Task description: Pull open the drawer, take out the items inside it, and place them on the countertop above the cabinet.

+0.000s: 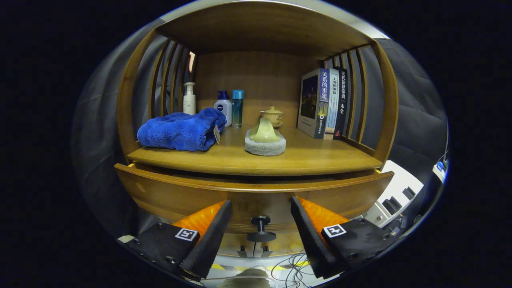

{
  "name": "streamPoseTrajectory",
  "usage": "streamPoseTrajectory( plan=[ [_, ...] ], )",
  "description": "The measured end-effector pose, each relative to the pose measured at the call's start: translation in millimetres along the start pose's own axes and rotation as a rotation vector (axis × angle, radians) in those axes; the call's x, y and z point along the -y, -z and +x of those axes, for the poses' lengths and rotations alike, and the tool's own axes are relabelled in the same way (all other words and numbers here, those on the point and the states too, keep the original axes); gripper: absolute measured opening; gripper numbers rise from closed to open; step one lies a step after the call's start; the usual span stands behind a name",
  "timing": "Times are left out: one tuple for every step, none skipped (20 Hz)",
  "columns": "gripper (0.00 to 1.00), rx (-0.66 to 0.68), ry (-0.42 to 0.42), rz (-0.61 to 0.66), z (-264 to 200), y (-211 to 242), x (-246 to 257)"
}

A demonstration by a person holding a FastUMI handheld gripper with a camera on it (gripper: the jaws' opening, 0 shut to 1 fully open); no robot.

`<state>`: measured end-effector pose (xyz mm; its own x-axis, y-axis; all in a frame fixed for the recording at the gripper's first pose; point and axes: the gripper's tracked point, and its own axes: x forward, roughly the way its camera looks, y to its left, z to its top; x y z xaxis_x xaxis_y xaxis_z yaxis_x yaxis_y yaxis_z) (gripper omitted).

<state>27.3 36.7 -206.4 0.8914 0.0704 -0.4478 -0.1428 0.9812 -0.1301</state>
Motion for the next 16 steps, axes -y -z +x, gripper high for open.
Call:
streamPoseTrajectory(
  plan=[
    [0.98,0.0,-0.001,-0.001,3,-2,0],
    [0.98,-0.002,0.0,-0.003,7,-3,0],
    [0.98,-0.003,0.0,-0.002,10,-4,0],
    [0.98,-0.005,0.001,0.0,13,-5,1],
    [0.98,-0.005,0.001,0.001,17,-6,0],
    [0.98,-0.012,-0.002,0.002,17,-7,-1],
    [0.98,-0.001,-0.004,0.002,19,-8,0],
    [0.98,-0.007,-0.005,0.004,15,-6,-1],
    [0.98,0.0,-0.006,0.006,17,-7,0],
    [0.98,-0.001,-0.005,0.005,17,-7,0],
    [0.98,-0.003,-0.006,0.005,18,-6,0],
    [0.98,-0.001,-0.01,0.004,17,-8,0],
    [0.99,0.004,-0.01,0.001,16,-11,1],
    [0.99,0.013,-0.008,0.002,13,-16,3],
    [0.99,0.023,-0.009,0.007,10,-22,4],
    [0.99,0.037,-0.012,0.011,6,-29,4]
  ],
)
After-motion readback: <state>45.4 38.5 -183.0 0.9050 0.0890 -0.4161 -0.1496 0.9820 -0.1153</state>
